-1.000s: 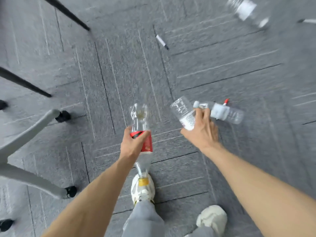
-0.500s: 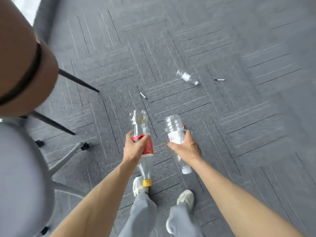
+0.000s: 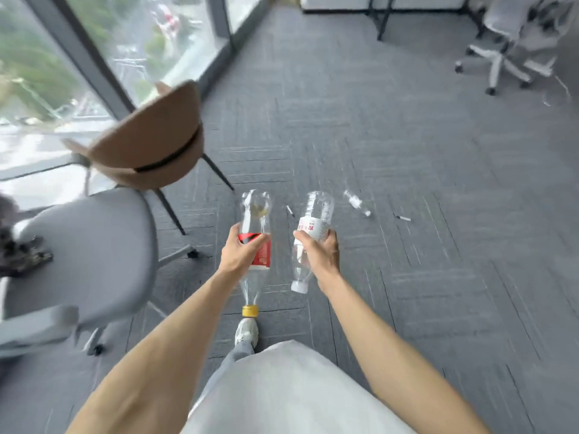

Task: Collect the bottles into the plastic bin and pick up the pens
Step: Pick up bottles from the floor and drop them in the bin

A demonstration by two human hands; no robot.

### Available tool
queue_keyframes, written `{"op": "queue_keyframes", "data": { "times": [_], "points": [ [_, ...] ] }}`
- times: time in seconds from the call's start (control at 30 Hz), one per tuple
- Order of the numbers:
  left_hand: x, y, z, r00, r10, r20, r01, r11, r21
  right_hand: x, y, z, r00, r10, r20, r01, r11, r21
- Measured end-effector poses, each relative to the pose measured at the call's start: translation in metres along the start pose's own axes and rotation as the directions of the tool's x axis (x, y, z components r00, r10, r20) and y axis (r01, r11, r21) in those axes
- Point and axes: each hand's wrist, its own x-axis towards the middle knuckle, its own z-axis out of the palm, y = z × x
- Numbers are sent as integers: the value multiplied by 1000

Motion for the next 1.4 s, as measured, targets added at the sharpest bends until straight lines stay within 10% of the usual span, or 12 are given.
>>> {"op": "queue_keyframes", "data": {
  "times": [0.3,0.63,0.87,1.4],
  "points": [
    [-134,-73,-81,880,-183,-439,41,949,-313,-103,17,58,869,-68,490,159,976,-146],
    [-349,-236,-177,575,-473,-667,-54,792,-608,-306,120,140,506,25,862,406,875,-264],
    [-516,-394,-210,372,-648,-664,-117,677,-726,-481,242,173,316,152,937,537,785,-309],
    [-725,-589,-341,221,-745,-630,-258,578,-774,-762,394,262,67,234,970,714,668,-211]
  ]
}}
